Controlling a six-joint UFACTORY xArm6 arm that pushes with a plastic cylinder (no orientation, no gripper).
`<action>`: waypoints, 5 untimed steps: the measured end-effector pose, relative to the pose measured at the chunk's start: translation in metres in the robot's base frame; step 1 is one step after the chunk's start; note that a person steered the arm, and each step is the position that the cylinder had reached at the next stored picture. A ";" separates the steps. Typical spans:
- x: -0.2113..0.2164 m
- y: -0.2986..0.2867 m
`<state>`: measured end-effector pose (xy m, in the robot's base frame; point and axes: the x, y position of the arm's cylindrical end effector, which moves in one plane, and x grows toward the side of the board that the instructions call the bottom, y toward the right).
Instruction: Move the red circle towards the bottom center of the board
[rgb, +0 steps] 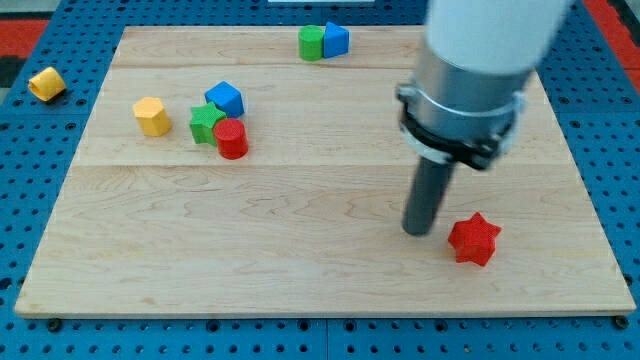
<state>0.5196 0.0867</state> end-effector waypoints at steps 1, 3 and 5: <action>-0.054 -0.004; -0.082 -0.066; -0.153 -0.139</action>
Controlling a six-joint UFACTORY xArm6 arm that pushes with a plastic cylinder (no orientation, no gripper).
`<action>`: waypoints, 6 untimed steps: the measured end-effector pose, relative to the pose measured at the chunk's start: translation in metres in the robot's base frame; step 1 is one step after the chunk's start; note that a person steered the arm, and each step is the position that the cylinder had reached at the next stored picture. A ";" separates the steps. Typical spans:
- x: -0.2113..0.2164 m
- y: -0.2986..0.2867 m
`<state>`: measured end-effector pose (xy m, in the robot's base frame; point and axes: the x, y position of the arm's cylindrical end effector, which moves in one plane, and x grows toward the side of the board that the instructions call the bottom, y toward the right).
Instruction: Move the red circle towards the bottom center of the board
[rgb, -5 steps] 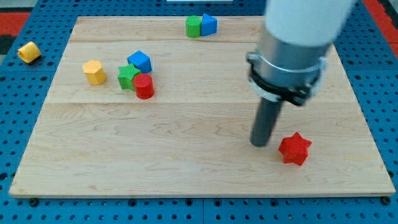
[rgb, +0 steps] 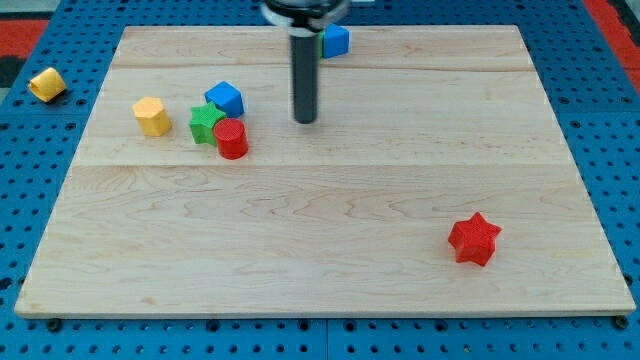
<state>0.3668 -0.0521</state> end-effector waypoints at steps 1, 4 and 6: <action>0.026 -0.069; 0.106 -0.034; 0.161 0.011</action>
